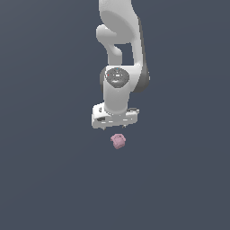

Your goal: Pick up the object and move it to a goal position.

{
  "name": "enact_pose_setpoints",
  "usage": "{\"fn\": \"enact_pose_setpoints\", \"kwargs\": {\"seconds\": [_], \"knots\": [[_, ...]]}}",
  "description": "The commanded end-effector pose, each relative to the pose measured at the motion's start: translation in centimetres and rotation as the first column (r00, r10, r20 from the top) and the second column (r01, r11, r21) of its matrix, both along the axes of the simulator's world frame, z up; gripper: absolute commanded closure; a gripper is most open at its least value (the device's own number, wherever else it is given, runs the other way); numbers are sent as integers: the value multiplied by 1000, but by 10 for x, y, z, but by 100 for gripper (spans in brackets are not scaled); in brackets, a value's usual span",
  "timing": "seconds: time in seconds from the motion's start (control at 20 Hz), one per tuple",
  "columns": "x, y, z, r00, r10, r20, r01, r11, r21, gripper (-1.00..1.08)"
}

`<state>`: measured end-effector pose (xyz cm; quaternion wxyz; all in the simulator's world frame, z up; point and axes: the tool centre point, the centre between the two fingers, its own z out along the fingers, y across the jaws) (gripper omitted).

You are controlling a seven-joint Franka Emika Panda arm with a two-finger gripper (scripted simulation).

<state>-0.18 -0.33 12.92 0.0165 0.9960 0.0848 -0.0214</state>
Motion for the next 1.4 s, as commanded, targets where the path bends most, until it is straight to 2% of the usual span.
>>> {"fn": "enact_pose_setpoints", "kwargs": {"seconds": [0.0, 0.3, 0.6, 1.05, 1.35], "knots": [[5, 4, -8, 998, 57, 6, -57, 998, 7, -92], [15, 13, -25, 982, 188, 23, -189, 982, 24, -92], [22, 18, -36, 964, 265, 35, -266, 963, 33, -92], [23, 20, -40, 958, 285, 39, -286, 957, 36, -92], [22, 20, -64, 957, 287, 39, -288, 957, 36, -92]]}}
